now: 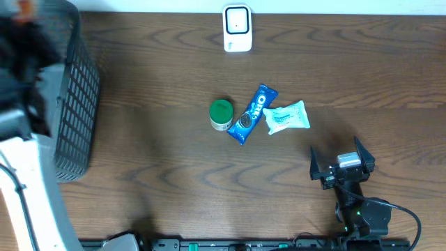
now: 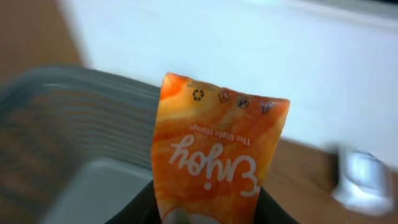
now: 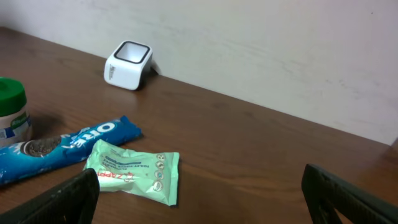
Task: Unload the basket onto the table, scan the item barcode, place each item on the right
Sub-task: 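Grasp the orange snack box in the basket with the left gripper, then carry the orange box beside the jar and release it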
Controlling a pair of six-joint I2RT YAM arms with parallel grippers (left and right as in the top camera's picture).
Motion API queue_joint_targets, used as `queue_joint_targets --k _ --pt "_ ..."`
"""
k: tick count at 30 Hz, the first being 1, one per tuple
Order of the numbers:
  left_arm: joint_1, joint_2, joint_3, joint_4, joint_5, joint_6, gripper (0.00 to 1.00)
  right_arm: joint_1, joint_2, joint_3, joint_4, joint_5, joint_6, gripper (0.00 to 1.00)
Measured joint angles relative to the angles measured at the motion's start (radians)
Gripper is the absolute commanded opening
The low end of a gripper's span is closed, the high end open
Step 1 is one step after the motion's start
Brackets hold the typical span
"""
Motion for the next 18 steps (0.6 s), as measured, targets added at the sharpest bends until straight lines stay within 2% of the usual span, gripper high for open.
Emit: queue_joint_targets --k 5,9,18 --pt "-0.212 0.021 -0.007 -0.151 0.027 -0.01 0.33 0.0 0.0 0.0 0.0 0.0 0.0 0.99" --pt "-0.307 0.073 -0.078 -0.163 0.034 -0.043 0.33 0.0 0.0 0.0 0.0 0.0 0.0 0.99" --pt "-0.383 0.217 -0.438 0.05 0.008 -0.236 0.33 0.0 0.0 0.0 0.0 0.0 0.0 0.99"
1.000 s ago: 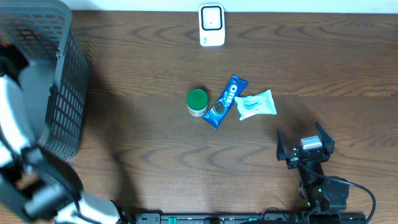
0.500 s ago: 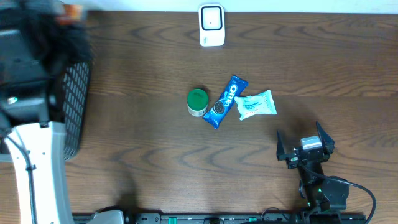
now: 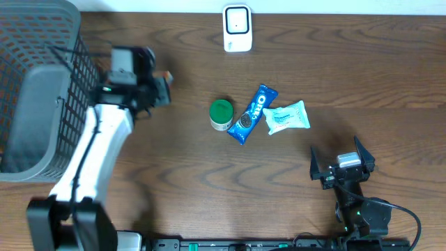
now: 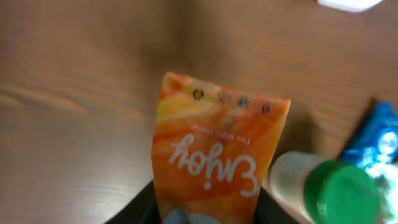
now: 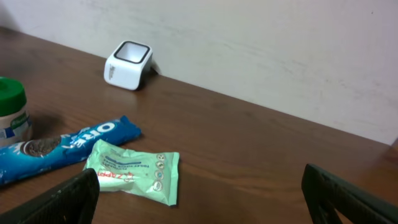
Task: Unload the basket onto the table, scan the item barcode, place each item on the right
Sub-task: 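Carry the orange box beside the jar and release it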
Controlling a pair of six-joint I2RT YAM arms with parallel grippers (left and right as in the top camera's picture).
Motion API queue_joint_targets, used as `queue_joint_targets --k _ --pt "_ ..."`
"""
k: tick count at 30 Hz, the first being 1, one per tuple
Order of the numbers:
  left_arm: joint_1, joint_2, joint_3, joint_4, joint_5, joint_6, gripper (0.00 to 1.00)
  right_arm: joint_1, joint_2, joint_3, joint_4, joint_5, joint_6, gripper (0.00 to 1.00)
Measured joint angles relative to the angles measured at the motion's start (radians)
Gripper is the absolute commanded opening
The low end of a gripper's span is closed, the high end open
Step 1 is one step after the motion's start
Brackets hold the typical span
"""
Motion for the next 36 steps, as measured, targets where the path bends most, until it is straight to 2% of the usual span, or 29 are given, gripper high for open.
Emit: queue_joint_targets --k 4,8,12,16,17,18,19,20,21,36 --pt "-0.058 0.035 -0.133 0.113 0.0 -0.067 0.34 0.0 0.0 0.0 0.0 0.0 0.0 0.99" --pt "-0.125 0.06 -0.203 0.192 -0.008 -0.102 0.49 0.0 0.0 0.0 -0.001 0.0 0.0 0.99" --pt "-0.189 0.079 -0.225 0.2 -0.063 -0.113 0.83 0.0 0.0 0.0 0.0 0.0 0.0 0.99" --pt "-0.232 0.087 -0.225 0.224 -0.113 -0.129 0.84 0.0 0.0 0.0 0.0 0.0 0.0 0.99" --pt "-0.239 0.087 -0.225 0.231 -0.119 -0.13 0.84 0.0 0.0 0.0 0.0 0.0 0.0 0.99" --pt "-0.247 0.087 -0.225 0.235 -0.126 -0.13 0.65 0.0 0.0 0.0 0.0 0.0 0.0 0.99" --pt "-0.259 0.087 -0.225 0.242 -0.133 -0.132 0.38 0.0 0.0 0.0 0.0 0.0 0.0 0.99" --pt "-0.264 0.087 -0.225 0.245 -0.133 -0.137 0.19 0.0 0.0 0.0 0.0 0.0 0.0 0.99" --pt "-0.27 0.087 -0.225 0.249 -0.136 -0.135 0.08 0.0 0.0 0.0 0.0 0.0 0.0 0.99" --pt "-0.279 0.127 -0.245 0.253 -0.145 -0.167 0.08 0.0 0.0 0.0 0.0 0.0 0.0 0.99"
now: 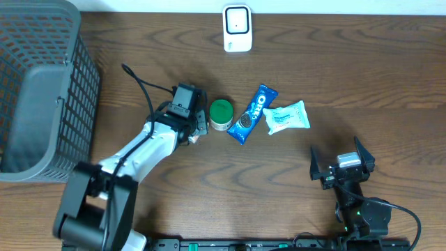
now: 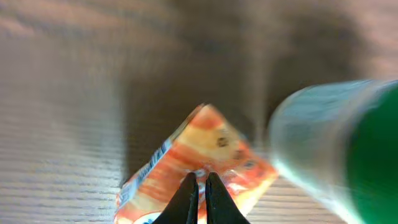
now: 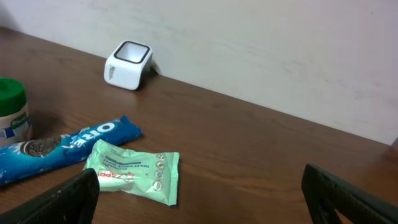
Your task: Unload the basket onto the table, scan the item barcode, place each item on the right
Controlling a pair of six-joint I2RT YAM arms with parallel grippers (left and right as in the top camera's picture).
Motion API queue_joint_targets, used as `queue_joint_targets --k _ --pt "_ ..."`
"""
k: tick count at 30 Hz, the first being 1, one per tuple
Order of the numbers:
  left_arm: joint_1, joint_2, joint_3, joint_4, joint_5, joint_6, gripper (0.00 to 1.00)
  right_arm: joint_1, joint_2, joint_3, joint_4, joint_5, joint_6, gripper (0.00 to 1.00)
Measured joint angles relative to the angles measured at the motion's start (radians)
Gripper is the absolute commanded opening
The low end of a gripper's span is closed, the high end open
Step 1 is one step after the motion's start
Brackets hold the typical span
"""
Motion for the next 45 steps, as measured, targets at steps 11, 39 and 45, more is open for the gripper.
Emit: queue_joint_targets --k 11,39,45 --pt "0.0 -0.037 0.051 -0.08 -0.019 0.038 0.94 0.0 0.0 0.0 0.0 0.0 0.0 0.99" --pt "0.003 -0.899 0.654 -0.125 -0.769 0.729 0.98 0.0 0.0 0.0 0.0 0.0 0.0 0.99" --pt "0.099 -1.013 0.656 -0.046 -0.893 0.739 0.98 0.0 0.0 0.0 0.0 0.0 0.0 0.99"
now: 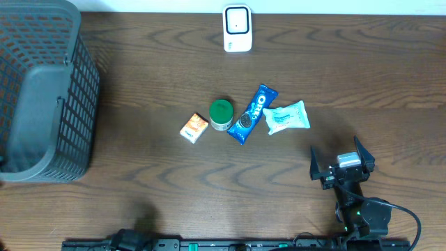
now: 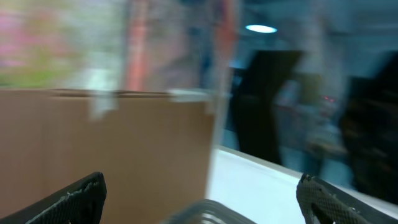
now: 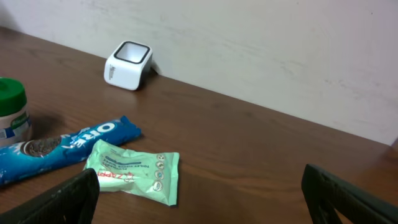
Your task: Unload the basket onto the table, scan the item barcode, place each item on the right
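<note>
The orange snack packet (image 1: pixel 194 128) lies flat on the table, just left of the green-lidded jar (image 1: pixel 221 115). The white barcode scanner (image 1: pixel 237 28) stands at the table's far edge, also in the right wrist view as the scanner (image 3: pixel 127 65). My left arm is out of the overhead view. The left gripper (image 2: pixel 202 208) is open and empty in a blurred view over a basket rim. My right gripper (image 1: pixel 339 162) rests open near the front right, empty (image 3: pixel 202 199).
A grey mesh basket (image 1: pixel 42 97) fills the table's left end. A blue Oreo pack (image 1: pixel 252 113) and a mint-green wipes packet (image 1: pixel 286 116) lie right of the jar; both show before the right gripper as the Oreo pack (image 3: pixel 62 149) and wipes packet (image 3: pixel 134 169).
The left gripper has let go of the orange packet, which now lies beside the jar. The left arm has left the overhead view and its jaws stand open. The right arm has not moved.
The left gripper first held the orange packet over the basket. Then it held it above the table between basket and jar. Then the packet was down on the table beside the jar, still pinched. Now it lies free and the arm is gone.
</note>
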Controlling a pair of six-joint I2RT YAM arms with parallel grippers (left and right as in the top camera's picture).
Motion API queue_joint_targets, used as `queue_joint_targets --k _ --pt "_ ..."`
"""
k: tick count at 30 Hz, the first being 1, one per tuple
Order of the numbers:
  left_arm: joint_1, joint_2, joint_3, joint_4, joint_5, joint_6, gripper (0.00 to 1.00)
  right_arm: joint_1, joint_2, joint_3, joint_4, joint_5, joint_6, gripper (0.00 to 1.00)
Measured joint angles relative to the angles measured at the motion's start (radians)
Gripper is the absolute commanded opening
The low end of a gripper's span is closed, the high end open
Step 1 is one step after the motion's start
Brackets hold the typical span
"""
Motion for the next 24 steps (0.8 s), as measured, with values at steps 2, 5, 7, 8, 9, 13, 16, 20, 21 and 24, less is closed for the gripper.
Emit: queue_joint_targets --k 2,5,7,8,9,13,16,20,21,24 --pt "0.046 -0.007 0.0 0.008 -0.035 -0.002 0.98 0.0 0.0 0.0 0.0 0.0 0.0 0.99" --pt "0.091 -0.014 -0.008 -0.034 -0.048 -0.043 0.98 0.0 0.0 0.0 0.0 0.0 0.0 0.99" --pt "0.111 -0.034 -0.031 -0.077 -0.006 -0.072 0.98 0.0 0.0 0.0 0.0 0.0 0.0 0.99" --pt "0.12 -0.048 -0.051 -0.095 0.027 -0.084 0.98 0.0 0.0 0.0 0.0 0.0 0.0 0.99" --pt "0.129 -0.065 -0.075 -0.103 0.063 -0.095 0.98 0.0 0.0 0.0 0.0 0.0 0.0 0.99" --pt "0.175 -0.156 -0.211 -0.059 0.156 -0.158 0.98 0.0 0.0 0.0 0.0 0.0 -0.008 0.99" --pt "0.236 -0.241 -0.322 0.0 0.187 -0.181 0.98 0.0 0.0 0.0 0.0 -0.001 -0.007 0.99" --pt "0.329 -0.368 -0.452 0.041 0.264 -0.194 0.98 0.0 0.002 0.0 0.092 -0.047 0.09 0.99" --pt "0.352 -0.409 -0.488 0.044 0.308 -0.196 0.98 0.0 0.001 0.001 0.117 -0.063 0.128 0.99" --pt "0.395 -0.501 -0.564 0.05 0.44 -0.211 0.98 0.0 0.013 0.009 0.118 -0.106 0.238 0.99"
